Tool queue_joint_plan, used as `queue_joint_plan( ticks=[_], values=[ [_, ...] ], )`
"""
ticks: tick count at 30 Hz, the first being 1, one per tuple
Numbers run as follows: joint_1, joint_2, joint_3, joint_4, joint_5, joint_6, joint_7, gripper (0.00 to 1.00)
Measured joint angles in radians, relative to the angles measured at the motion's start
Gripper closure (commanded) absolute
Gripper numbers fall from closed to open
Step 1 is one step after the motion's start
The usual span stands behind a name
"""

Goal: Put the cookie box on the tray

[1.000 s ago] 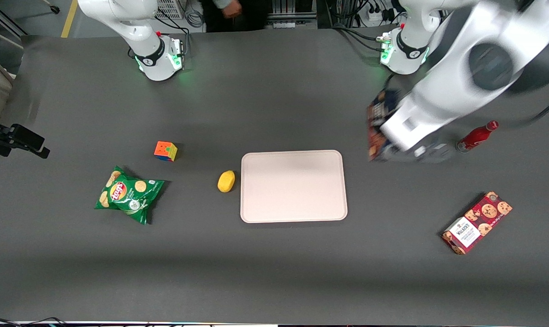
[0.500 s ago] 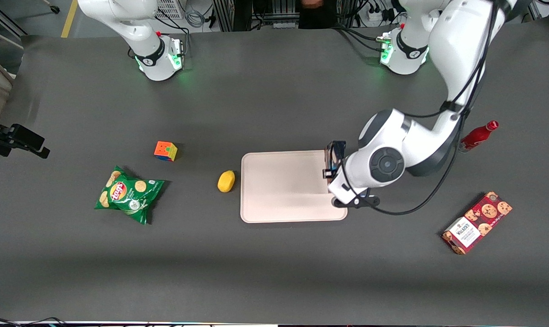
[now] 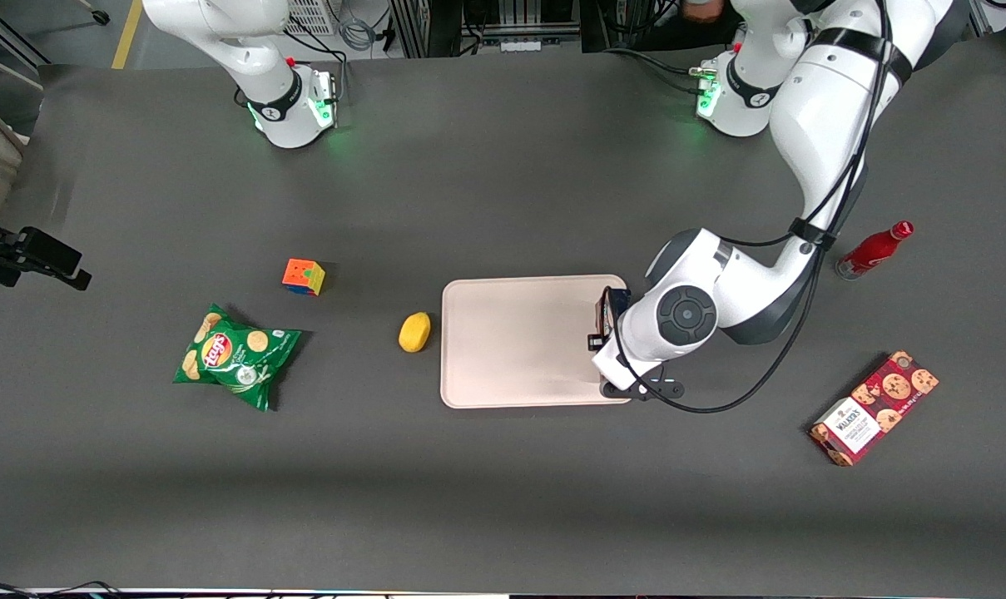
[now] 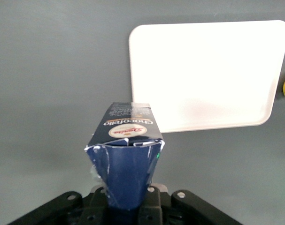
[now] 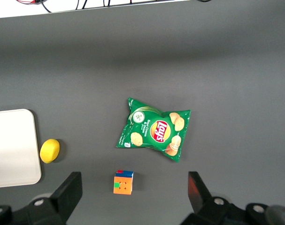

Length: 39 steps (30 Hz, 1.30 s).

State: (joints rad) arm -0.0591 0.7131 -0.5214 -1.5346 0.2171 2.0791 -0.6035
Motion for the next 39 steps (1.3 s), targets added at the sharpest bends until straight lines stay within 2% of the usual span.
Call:
queue_joint_plan(
  ticks=[1,2,13,18,24,31,34,39],
  values=[
    [0.000,0.002,0.000,0.000,0.003,0.002,0.000,0.01],
    [0.000,0.004,0.000,0.000,0.004,0.004,0.000,0.00],
    [0.001,0.001,-0.001,0.005,0.008,0.007,0.000,0.00],
    [0.008,-0.046,-0.001,0.031,0.008,-0.059,0.000,0.00],
    [0.017,-0.184,0.024,0.074,-0.005,-0.242,0.000,0.00],
    [0.019,-0.383,0.116,0.142,-0.049,-0.479,0.024,0.00],
    [0.019,-0.452,0.165,0.189,-0.054,-0.602,0.088,0.00],
    [0.020,-0.537,0.263,0.259,-0.060,-0.786,0.291,0.00]
  ],
)
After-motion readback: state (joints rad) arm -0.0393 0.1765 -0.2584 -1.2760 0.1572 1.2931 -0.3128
